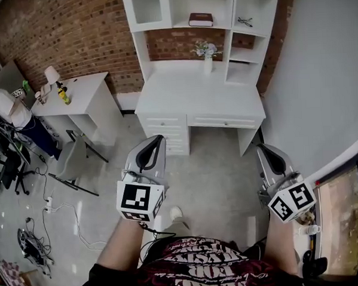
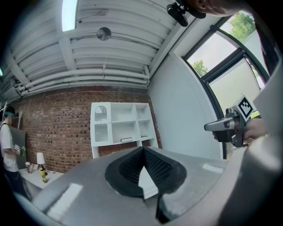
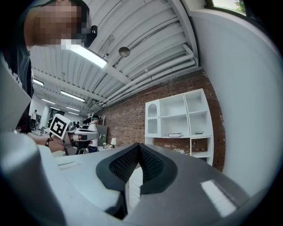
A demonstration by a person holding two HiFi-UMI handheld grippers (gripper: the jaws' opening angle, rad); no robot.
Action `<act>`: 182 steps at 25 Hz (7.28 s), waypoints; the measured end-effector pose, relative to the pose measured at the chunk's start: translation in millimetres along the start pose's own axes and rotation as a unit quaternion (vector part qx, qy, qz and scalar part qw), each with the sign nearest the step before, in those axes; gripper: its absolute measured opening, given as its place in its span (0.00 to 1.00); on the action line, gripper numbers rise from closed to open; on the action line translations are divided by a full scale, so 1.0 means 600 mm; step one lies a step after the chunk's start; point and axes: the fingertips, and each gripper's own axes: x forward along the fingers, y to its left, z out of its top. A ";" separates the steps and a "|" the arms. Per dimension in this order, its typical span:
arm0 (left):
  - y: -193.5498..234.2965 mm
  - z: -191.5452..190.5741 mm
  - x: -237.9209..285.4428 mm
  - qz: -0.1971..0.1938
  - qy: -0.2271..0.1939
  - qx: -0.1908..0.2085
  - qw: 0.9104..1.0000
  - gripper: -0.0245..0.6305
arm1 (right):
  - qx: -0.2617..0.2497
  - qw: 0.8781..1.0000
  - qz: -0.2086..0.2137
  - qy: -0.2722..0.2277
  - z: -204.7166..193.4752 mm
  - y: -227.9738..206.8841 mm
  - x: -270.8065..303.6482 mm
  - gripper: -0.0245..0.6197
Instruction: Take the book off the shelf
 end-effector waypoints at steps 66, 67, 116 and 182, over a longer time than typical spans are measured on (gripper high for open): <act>0.286 -0.112 0.624 -0.030 0.012 -0.043 0.999 0.04 | -0.006 1.000 -0.002 0.015 -0.027 -0.373 0.563 0.08; 0.285 -0.113 0.639 -0.029 0.013 -0.043 0.999 0.04 | -0.004 1.000 0.001 0.015 -0.028 -0.387 0.573 0.08; 0.478 -0.131 1.081 -0.022 -0.008 -0.040 0.999 0.04 | 0.007 1.000 0.019 0.021 -0.053 -0.654 0.973 0.08; 0.454 -0.154 1.359 -0.055 0.050 -0.022 0.997 0.24 | 0.042 0.993 0.055 0.093 -0.070 -0.791 1.232 0.42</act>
